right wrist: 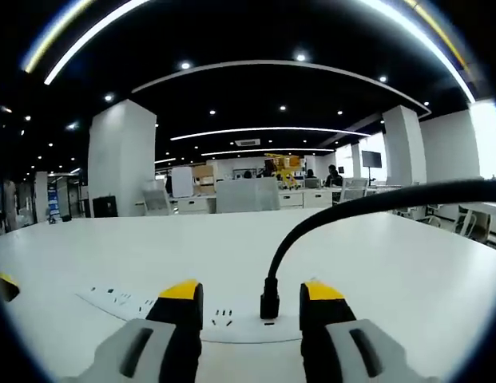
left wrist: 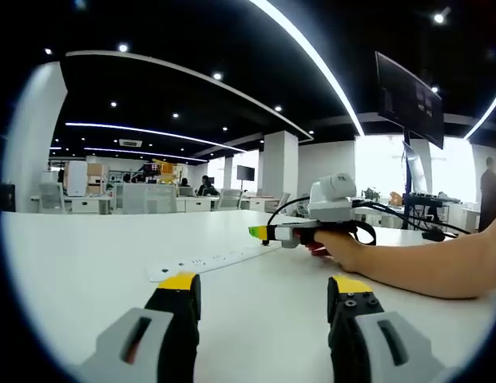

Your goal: Find the data cable on the table. Grasp the USB connector end of the cable and insert it into the USB port on the table

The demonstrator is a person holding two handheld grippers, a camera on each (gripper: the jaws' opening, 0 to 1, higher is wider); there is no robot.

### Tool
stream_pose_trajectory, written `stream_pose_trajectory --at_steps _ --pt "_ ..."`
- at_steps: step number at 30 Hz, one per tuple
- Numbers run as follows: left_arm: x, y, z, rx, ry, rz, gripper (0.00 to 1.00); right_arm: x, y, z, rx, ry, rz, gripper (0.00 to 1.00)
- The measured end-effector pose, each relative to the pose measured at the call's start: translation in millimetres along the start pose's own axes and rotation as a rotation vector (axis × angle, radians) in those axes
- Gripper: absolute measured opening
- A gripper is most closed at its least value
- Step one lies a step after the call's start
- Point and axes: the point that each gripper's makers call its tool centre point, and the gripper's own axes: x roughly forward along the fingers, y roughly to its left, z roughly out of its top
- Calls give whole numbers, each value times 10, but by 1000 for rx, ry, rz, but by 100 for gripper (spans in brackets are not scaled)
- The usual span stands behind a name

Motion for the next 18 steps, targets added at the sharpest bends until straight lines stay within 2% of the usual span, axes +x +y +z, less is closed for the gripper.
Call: stream_pose_trajectory --at_steps 11,18 --pt "-72 58 18 -41 -3 36 64 -237 71 89 25 -42 -1 49" --pt "-105 85 38 -33 -11 74 64 -426 123 141 31 -72 0 48"
